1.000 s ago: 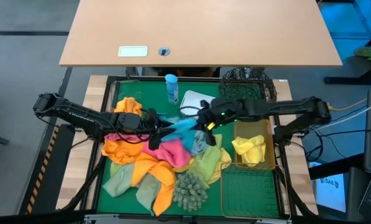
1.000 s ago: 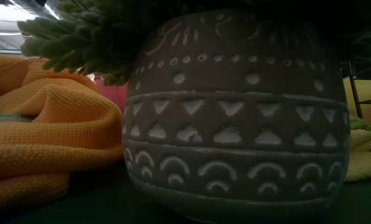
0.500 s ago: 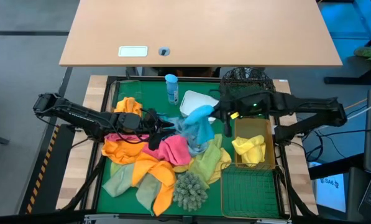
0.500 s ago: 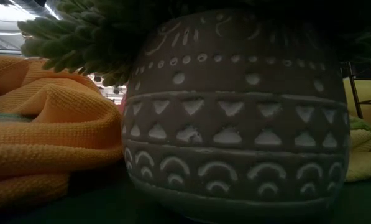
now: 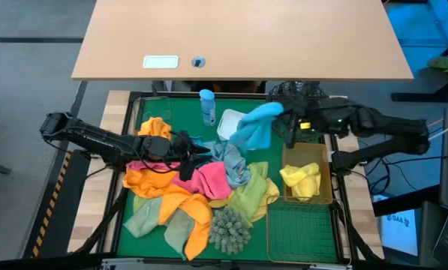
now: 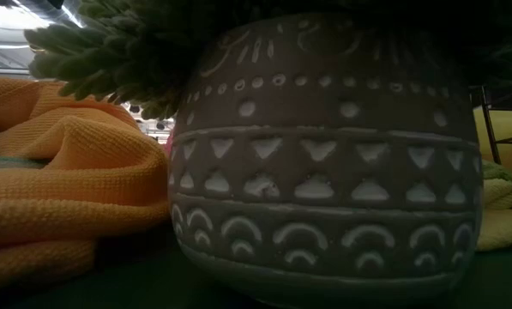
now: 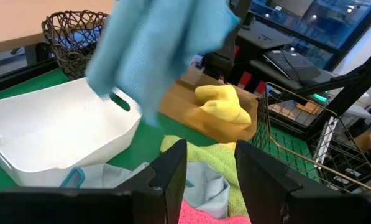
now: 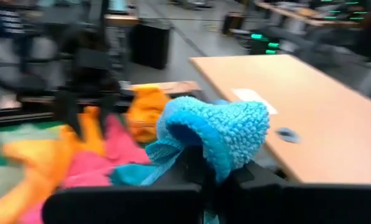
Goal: Sort microfiber towel by color & place in baskets
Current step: Put the blue microfiber towel into the circular wire basket
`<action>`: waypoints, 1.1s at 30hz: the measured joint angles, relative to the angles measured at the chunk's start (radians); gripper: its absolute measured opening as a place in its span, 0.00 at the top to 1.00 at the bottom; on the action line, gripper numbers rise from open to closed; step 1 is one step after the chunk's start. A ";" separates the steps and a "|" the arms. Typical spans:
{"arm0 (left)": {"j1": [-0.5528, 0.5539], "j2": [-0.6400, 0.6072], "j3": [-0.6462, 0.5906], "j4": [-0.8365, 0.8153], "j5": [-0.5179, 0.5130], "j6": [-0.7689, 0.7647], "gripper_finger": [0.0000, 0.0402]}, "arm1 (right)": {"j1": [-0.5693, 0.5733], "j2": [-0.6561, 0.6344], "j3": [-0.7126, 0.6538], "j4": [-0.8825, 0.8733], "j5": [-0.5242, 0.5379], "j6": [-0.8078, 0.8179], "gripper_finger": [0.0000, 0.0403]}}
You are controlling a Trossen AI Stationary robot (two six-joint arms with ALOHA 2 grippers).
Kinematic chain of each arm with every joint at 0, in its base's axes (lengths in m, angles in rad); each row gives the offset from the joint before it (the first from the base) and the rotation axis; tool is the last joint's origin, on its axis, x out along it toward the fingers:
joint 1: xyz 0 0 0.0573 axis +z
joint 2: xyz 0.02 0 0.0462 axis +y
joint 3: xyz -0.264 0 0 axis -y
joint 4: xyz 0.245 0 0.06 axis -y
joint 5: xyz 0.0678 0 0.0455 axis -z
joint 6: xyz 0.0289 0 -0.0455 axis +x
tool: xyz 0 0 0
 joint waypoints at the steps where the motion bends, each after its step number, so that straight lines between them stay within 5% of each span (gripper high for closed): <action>1: 0.000 0.000 0.000 0.000 0.000 0.000 0.67 | 0.000 -0.012 0.000 -0.023 0.040 0.000 0.98; 9: 0.000 0.000 0.000 0.000 0.000 0.000 0.67 | 0.000 -0.076 0.000 -0.225 0.397 0.002 0.98; 15: 0.000 0.000 0.000 0.000 0.000 0.000 0.67 | -0.009 -0.082 -0.001 -0.384 0.541 0.057 0.98; 23: 0.000 0.000 0.000 0.000 0.000 0.000 0.67 | -0.142 -0.079 -0.058 -0.584 0.556 0.205 0.98; 33: -0.001 0.000 -0.001 0.000 0.001 0.000 0.67 | -0.251 -0.055 -0.255 -0.560 0.439 0.221 0.98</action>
